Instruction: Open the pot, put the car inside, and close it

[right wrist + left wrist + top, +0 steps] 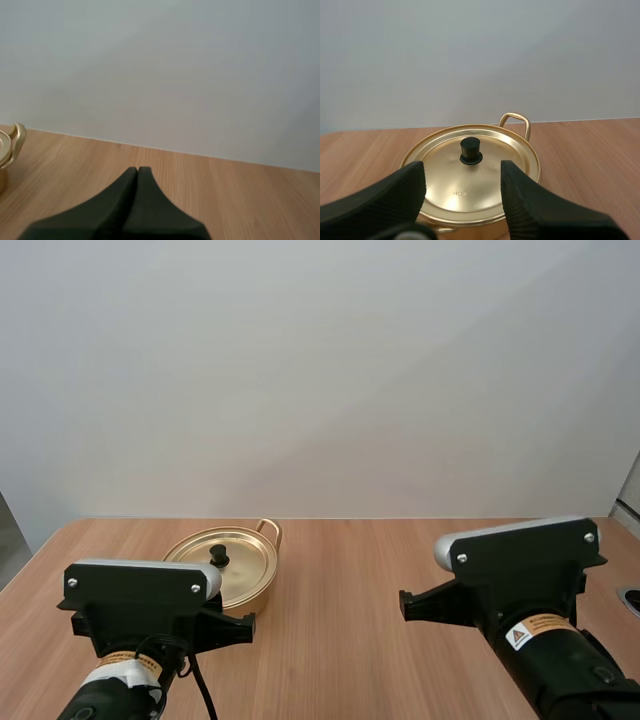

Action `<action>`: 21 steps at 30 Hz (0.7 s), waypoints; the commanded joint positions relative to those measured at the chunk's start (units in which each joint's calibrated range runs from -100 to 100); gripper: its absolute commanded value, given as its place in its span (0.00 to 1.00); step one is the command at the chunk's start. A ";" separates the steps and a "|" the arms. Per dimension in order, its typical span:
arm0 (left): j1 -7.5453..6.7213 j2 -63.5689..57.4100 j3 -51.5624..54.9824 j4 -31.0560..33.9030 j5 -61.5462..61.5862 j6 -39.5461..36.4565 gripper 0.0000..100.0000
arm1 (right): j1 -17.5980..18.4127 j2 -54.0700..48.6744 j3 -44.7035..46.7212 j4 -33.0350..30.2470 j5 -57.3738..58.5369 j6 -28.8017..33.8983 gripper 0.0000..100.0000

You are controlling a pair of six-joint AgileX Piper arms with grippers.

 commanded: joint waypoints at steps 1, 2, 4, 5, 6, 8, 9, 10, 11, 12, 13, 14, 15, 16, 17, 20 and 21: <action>-0.03 0.00 0.00 0.00 0.00 -0.02 0.75 | -0.01 0.00 2.11 -0.39 0.63 2.22 0.00; -0.03 0.00 0.00 0.00 0.00 -0.02 0.75 | -0.01 0.00 2.57 -0.39 0.63 3.09 0.00; -0.03 0.00 0.00 0.00 0.00 -0.02 0.75 | -0.01 0.00 3.36 -0.39 0.40 3.96 0.00; -0.03 0.00 0.00 0.00 0.00 -0.02 0.75 | -0.01 0.00 3.94 -0.39 0.40 3.96 0.00; -0.03 0.00 0.00 0.00 0.00 -0.02 0.75 | -0.01 0.00 4.35 -0.39 0.21 4.07 0.00; -0.03 0.00 0.00 0.00 0.00 -0.02 0.75 | -0.01 0.00 5.63 -0.39 0.21 4.32 0.00; -0.03 0.00 0.00 0.00 0.00 -0.02 0.75 | -0.01 0.00 5.77 -0.39 0.21 4.37 0.00; -0.03 0.00 0.00 0.00 0.00 -0.02 0.75 | -0.01 0.00 5.77 -0.51 0.21 4.74 0.00; -0.03 0.00 0.00 0.00 0.00 -0.02 0.75 | -0.01 0.00 5.77 -0.65 0.57 5.12 0.00; -0.03 0.00 0.00 0.00 0.00 -0.02 0.75 | -0.01 0.00 5.77 -1.60 1.39 6.05 0.00; -0.03 0.00 0.00 0.00 0.00 -0.02 0.75 | -0.01 0.00 5.77 -2.23 0.86 7.00 0.00; -0.03 0.00 0.00 0.00 0.00 -0.02 0.75 | -0.01 0.00 5.77 -2.63 0.70 7.67 0.00; -0.03 0.00 0.00 0.00 0.00 -0.02 0.75 | -0.01 0.00 5.77 -3.03 0.70 8.32 0.00; -0.03 0.00 0.00 0.00 0.00 -0.02 0.75 | -0.01 0.00 5.77 -3.87 0.51 9.06 0.00; -0.03 0.00 0.00 0.00 0.00 -0.02 0.75 | -0.01 0.00 5.77 -4.51 0.51 9.70 0.00; -0.03 0.00 0.00 0.00 0.00 -0.02 0.75 | -0.01 0.00 5.77 -6.90 0.51 11.72 0.00; -0.03 0.00 0.00 0.00 0.00 -0.02 0.75 | -0.01 0.00 5.77 -7.42 1.06 11.72 0.00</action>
